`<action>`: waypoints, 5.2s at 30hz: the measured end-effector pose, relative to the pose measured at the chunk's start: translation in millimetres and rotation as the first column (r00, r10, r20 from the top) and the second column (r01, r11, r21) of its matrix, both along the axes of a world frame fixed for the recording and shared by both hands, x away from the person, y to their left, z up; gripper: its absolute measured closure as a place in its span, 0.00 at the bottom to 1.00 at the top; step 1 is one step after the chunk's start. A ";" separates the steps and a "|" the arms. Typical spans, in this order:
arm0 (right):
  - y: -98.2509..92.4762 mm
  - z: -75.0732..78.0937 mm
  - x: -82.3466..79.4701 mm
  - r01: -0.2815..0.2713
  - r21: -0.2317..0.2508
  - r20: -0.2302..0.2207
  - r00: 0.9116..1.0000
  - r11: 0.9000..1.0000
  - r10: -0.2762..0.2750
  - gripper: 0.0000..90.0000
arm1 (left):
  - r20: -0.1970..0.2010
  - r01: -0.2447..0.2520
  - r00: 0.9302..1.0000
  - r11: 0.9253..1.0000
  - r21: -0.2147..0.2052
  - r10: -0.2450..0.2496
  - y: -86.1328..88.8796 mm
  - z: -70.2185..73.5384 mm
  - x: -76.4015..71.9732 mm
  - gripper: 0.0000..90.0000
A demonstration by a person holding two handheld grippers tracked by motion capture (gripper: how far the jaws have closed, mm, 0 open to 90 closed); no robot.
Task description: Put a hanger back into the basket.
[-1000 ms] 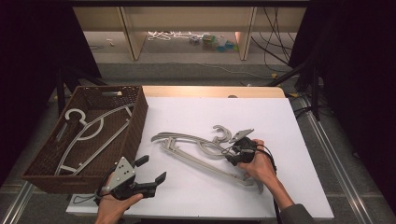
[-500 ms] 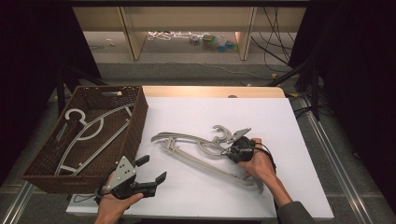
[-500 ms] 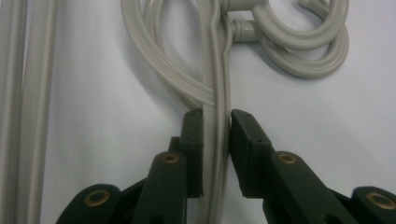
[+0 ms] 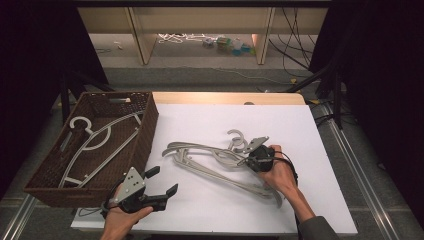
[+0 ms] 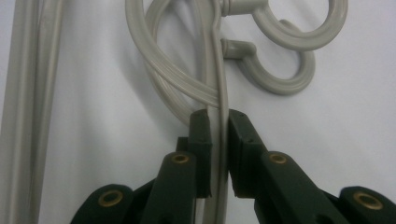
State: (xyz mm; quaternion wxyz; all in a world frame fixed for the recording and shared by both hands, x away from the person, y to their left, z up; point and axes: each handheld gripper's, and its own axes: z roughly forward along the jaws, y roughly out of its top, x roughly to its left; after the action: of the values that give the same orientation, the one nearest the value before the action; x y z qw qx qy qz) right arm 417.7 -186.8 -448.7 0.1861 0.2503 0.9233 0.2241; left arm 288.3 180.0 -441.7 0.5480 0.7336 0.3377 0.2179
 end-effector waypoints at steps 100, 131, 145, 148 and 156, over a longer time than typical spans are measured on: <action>4.2 75.8 -75.4 -0.047 0.510 0.258 0.961 0.859 -0.100 0.29 | -0.090 0.216 0.976 0.891 0.400 -0.197 -59.1 49.8 80.2 0.91; -11.5 36.9 -94.8 0.041 0.594 0.198 0.960 0.804 -0.196 0.21 | -0.125 0.145 0.985 0.963 0.227 -0.119 -16.7 73.2 80.2 0.91; -18.0 31.0 -102.6 0.051 0.604 0.195 0.958 0.795 -0.209 0.21 | -0.140 0.142 0.983 0.978 0.153 -0.121 4.9 114.5 66.1 0.91; -18.4 30.8 -103.5 0.052 0.597 0.190 0.960 0.801 -0.204 0.21 | -0.122 0.114 0.988 0.980 0.164 -0.094 17.6 133.0 68.7 0.91; -17.4 29.2 -103.8 0.049 0.600 0.184 0.963 0.798 -0.198 0.21 | -0.085 0.040 0.996 0.979 0.202 -0.024 46.1 166.9 74.0 0.91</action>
State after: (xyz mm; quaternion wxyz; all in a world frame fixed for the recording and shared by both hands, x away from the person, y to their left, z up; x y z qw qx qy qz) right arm 314.0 -204.2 -419.4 0.2222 0.3271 0.7603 0.5153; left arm 362.3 226.1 -274.8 0.4592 0.7995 0.3239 0.2122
